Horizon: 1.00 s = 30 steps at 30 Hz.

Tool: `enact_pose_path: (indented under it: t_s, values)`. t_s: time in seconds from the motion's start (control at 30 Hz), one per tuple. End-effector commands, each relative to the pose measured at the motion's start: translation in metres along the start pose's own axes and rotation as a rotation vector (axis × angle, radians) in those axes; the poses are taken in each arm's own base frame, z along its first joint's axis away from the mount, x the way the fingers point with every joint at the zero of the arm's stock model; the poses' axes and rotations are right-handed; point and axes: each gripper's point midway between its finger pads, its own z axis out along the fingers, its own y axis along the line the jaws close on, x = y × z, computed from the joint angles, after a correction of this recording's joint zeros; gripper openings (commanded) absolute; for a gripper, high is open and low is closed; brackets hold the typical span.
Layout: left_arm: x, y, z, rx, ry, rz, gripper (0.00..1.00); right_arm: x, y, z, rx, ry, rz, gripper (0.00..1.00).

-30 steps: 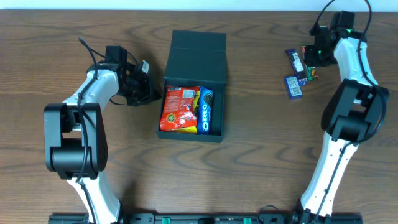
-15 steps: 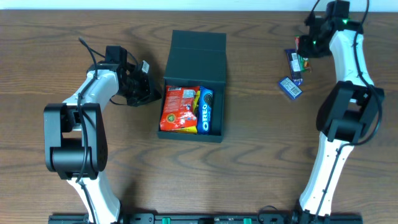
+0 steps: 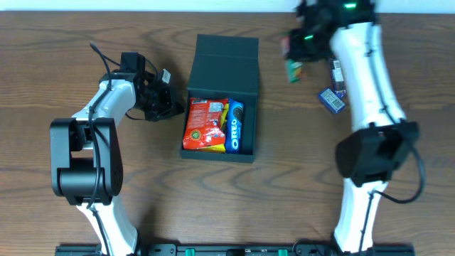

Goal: Pack container
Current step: 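Carry the KitKat bar into the box beside the Oreo and release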

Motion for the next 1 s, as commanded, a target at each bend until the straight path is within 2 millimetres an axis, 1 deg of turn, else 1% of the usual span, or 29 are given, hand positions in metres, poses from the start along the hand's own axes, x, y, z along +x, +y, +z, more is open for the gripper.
enact_pose_path:
  t_s: [0.0, 0.13, 0.17, 0.23, 0.33, 0.4, 0.5, 0.63, 0.67, 0.77, 0.87, 0.97]
  values:
    - [-0.003, -0.002, -0.007, -0.01, -0.022, 0.038, 0.06, 0.023, 0.042, 0.007, -0.003, 0.058, 0.14, 0.01]
    - [-0.005, -0.002, -0.007, -0.01, -0.026, 0.044, 0.06, 0.057, 0.074, 0.012, 0.089, 0.116, 0.209, 0.01]
    - [-0.005, -0.002, -0.007, -0.009, -0.029, 0.046, 0.06, 0.068, 0.087, 0.014, 0.109, 0.127, 0.205, 0.01]
    - [-0.007, -0.003, -0.007, -0.007, -0.036, 0.067, 0.06, 0.089, 0.11, 0.022, 0.146, 0.146, 0.131, 0.01]
    - [-0.007, -0.003, -0.007, -0.007, -0.037, 0.078, 0.06, 0.105, 0.122, 0.028, 0.157, 0.175, 0.088, 0.01]
    - [-0.007, -0.003, -0.007, -0.006, -0.037, 0.091, 0.06, 0.114, 0.119, 0.032, 0.177, 0.206, 0.095, 0.01]
    - [-0.008, -0.002, -0.008, -0.007, -0.039, 0.105, 0.06, 0.129, 0.108, 0.045, 0.215, 0.259, 0.121, 0.01]
    - [-0.01, 0.003, -0.012, -0.002, -0.047, 0.09, 0.06, 0.143, 0.1, 0.06, 0.236, 0.275, 0.141, 0.01]
    - [-0.011, 0.003, -0.013, 0.008, -0.049, 0.088, 0.06, 0.143, 0.101, 0.065, 0.228, 0.263, 0.142, 0.01]
    - [-0.014, 0.005, -0.017, 0.026, -0.059, 0.08, 0.06, 0.138, 0.099, 0.07, 0.212, 0.228, 0.159, 0.01]
    - [-0.017, 0.01, -0.021, 0.025, -0.072, 0.07, 0.06, 0.129, 0.088, 0.071, 0.24, 0.197, 0.169, 0.01]
    - [-0.019, 0.013, -0.024, 0.024, -0.079, 0.062, 0.06, 0.124, 0.072, 0.071, 0.327, 0.148, 0.169, 0.01]
